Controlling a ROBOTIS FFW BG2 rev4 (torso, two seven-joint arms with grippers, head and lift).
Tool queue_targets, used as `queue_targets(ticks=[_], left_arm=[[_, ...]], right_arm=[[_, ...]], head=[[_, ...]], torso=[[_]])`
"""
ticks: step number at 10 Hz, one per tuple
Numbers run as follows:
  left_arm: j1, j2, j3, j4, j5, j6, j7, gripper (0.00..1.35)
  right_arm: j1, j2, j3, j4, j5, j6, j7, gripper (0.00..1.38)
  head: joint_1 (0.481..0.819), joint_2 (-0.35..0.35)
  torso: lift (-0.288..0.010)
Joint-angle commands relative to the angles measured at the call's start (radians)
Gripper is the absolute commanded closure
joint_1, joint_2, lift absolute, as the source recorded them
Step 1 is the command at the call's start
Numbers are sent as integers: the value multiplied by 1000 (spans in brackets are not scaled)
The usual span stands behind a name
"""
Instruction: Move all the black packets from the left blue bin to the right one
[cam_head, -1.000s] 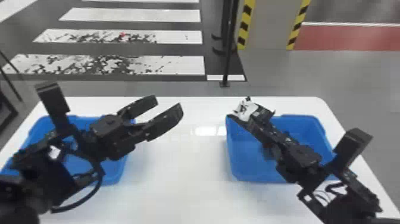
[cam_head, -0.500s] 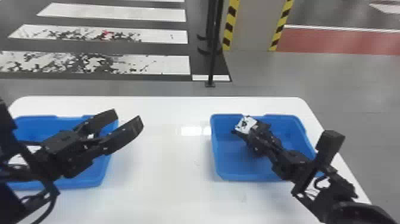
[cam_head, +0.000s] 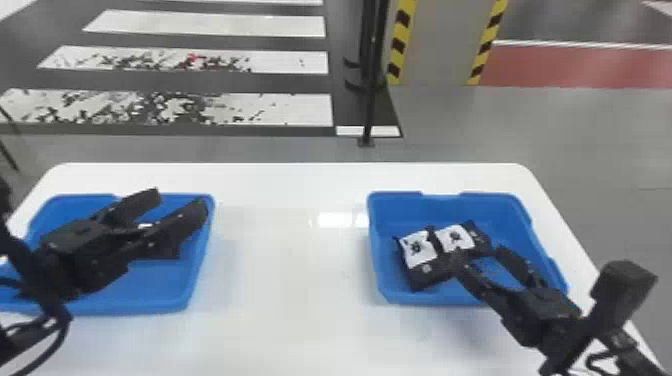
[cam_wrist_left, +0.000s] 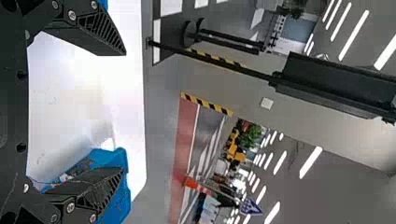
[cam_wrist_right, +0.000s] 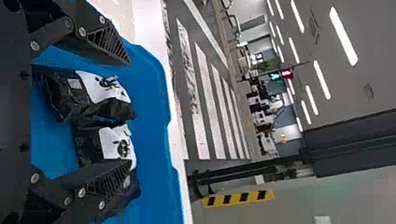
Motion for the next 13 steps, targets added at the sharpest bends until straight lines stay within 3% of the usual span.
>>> queue_targets(ticks=[1, 4, 6, 8, 11, 13], left_arm=[[-23, 7, 35, 13, -78, 50, 0, 177], [-112, 32, 63, 118, -186, 116, 3, 188], [-193, 49, 65, 209, -264, 153, 8, 188], [-269, 58, 61, 293, -362, 236, 25, 190], [-409, 69, 39, 526, -473, 251, 46, 183], [-497, 89, -27, 693, -477, 268, 46, 185]], right_arm=[[108, 33, 10, -88, 58, -126, -15, 111], [279, 70, 50, -184, 54, -254, -61, 111], [336, 71, 70, -228, 24, -256, -61, 114], [356, 71, 80, -231, 8, -256, -61, 116], [358, 71, 80, -231, 0, -249, -61, 116], [358, 71, 80, -228, 0, -244, -61, 116]], head=[[695, -34], [695, 43], [695, 114], [695, 176], [695, 231], [695, 247]], torso=[[-154], [-154], [-154], [-154], [-154], [-154]])
